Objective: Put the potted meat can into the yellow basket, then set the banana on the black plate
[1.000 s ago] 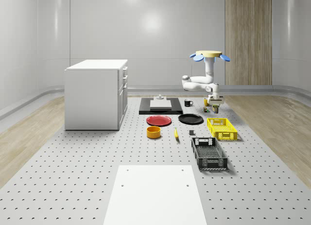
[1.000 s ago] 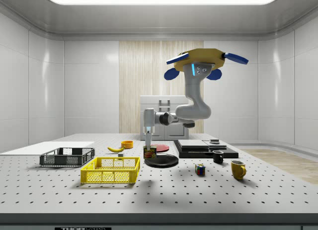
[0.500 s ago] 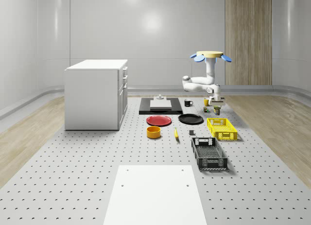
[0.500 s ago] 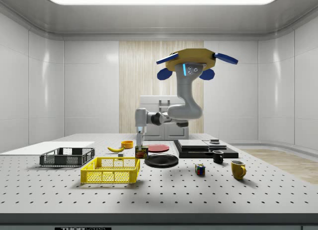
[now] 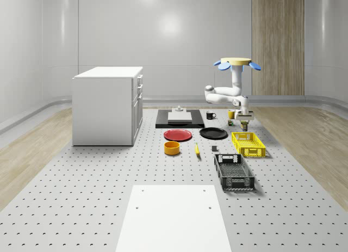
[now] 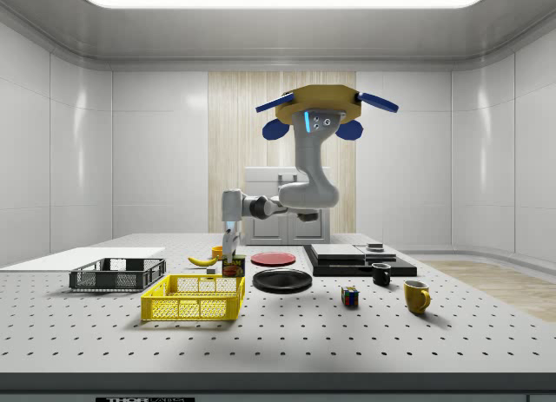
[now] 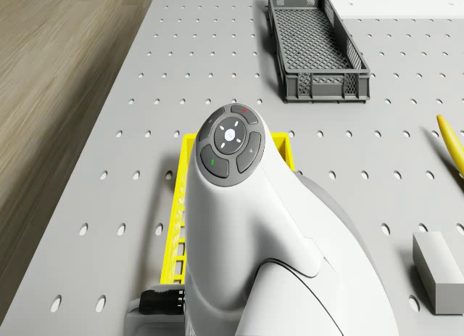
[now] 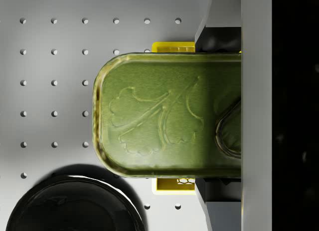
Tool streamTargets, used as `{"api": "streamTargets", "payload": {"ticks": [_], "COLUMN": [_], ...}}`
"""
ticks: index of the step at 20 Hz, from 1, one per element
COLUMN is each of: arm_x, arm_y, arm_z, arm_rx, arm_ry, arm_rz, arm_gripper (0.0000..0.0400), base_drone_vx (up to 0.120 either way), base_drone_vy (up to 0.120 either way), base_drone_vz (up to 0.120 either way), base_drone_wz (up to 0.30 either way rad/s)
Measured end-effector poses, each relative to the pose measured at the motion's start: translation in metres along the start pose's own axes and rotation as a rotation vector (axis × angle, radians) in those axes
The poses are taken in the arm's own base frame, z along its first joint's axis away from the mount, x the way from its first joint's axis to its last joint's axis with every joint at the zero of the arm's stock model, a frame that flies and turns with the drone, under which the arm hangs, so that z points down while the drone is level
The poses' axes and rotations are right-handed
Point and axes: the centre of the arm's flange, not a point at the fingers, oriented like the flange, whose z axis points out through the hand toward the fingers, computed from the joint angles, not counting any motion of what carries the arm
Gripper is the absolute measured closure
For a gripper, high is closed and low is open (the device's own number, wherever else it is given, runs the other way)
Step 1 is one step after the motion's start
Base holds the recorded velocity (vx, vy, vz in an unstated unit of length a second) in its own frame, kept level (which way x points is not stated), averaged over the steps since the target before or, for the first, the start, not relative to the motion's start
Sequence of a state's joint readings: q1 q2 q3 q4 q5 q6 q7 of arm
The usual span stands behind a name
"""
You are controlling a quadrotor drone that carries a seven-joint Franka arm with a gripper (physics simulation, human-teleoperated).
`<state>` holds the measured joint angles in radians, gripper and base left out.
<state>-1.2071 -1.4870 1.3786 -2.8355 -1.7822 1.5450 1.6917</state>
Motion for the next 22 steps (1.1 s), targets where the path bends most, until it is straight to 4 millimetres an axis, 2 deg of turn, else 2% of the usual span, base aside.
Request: {"api": "streamTargets", "payload": {"ticks": [4,14,17,22], "arm_x": [0.000,0.000,0.000,0.000], "arm_y": [0.000,0.000,0.000,0.000], "arm_z": [0.000,0.000,0.004,0.022], "arm_rx": [0.000,0.000,0.000,0.000], "arm_ry": [0.000,0.000,0.000,0.000], "arm_rz": [0.000,0.000,0.000,0.000], "arm_gripper": [0.0109,0.0109,0.0109,0.0109], "base_drone_vx": [0.120,0.120,0.013,0.000], "base_drone_vy": [0.000,0.000,0.000,0.000], "base_drone_vz": [-0.100,0.000,0.000,0.000], "base_drone_wz": [0.000,0.000,0.000,0.000]}}
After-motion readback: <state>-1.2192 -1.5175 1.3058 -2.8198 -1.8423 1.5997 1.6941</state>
